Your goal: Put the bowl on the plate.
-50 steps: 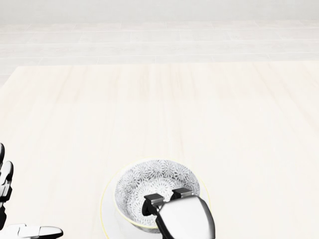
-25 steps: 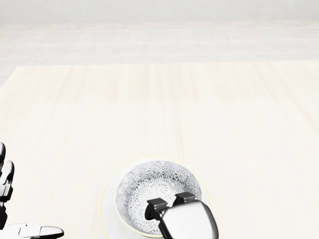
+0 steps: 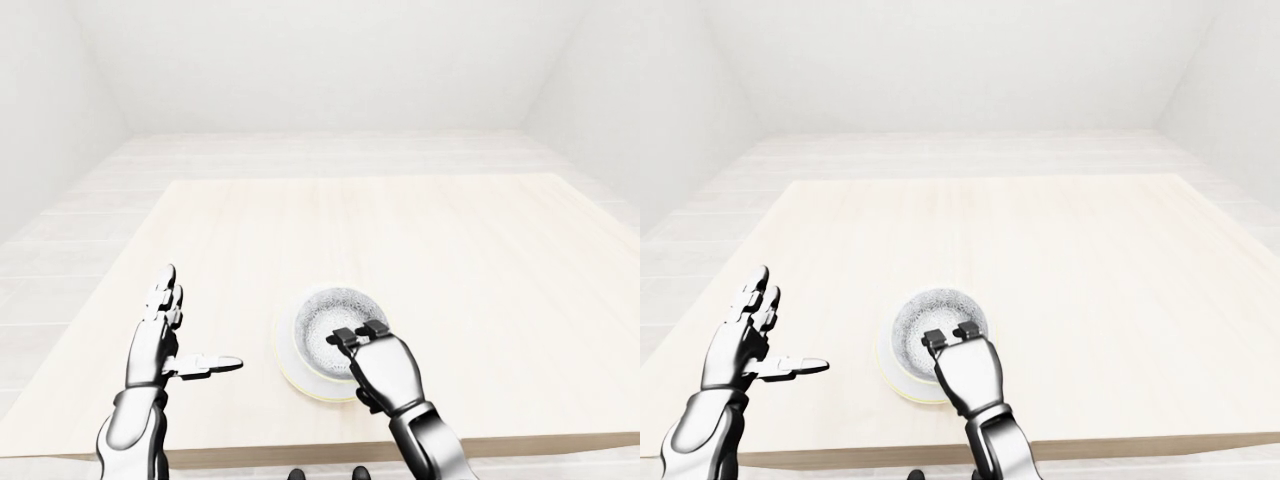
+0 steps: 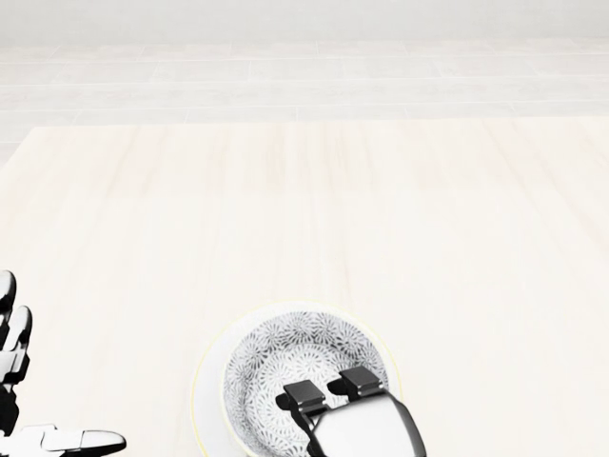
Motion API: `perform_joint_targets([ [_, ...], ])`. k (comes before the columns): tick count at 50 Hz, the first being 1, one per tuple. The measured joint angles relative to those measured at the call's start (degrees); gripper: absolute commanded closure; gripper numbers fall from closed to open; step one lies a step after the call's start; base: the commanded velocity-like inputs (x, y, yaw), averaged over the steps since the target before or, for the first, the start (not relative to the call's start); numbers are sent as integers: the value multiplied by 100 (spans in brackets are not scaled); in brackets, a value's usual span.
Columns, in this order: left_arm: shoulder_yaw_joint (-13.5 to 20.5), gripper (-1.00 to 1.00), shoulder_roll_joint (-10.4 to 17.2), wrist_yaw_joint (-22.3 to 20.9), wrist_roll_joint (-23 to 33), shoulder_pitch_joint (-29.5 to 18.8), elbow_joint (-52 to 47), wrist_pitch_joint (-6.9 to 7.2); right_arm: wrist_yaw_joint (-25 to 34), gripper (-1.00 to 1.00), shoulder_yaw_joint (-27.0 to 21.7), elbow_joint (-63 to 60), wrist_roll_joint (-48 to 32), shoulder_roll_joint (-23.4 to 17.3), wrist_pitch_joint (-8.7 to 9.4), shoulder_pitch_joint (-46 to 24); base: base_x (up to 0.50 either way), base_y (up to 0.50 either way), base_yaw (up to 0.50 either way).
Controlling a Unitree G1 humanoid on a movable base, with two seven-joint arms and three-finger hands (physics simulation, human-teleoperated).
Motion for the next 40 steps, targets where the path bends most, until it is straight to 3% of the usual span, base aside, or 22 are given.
perform_joint_targets([
  [31, -21, -100, 26, 17, -14, -26, -43, 29, 199, -21, 33, -803, -126, -381, 0, 506, 0, 0, 0],
  [40, -16, -100, 40, 12, -20, -48, -65, 29, 292, -33, -163, -1186, 61, -411, 0, 594, 0, 0, 0],
])
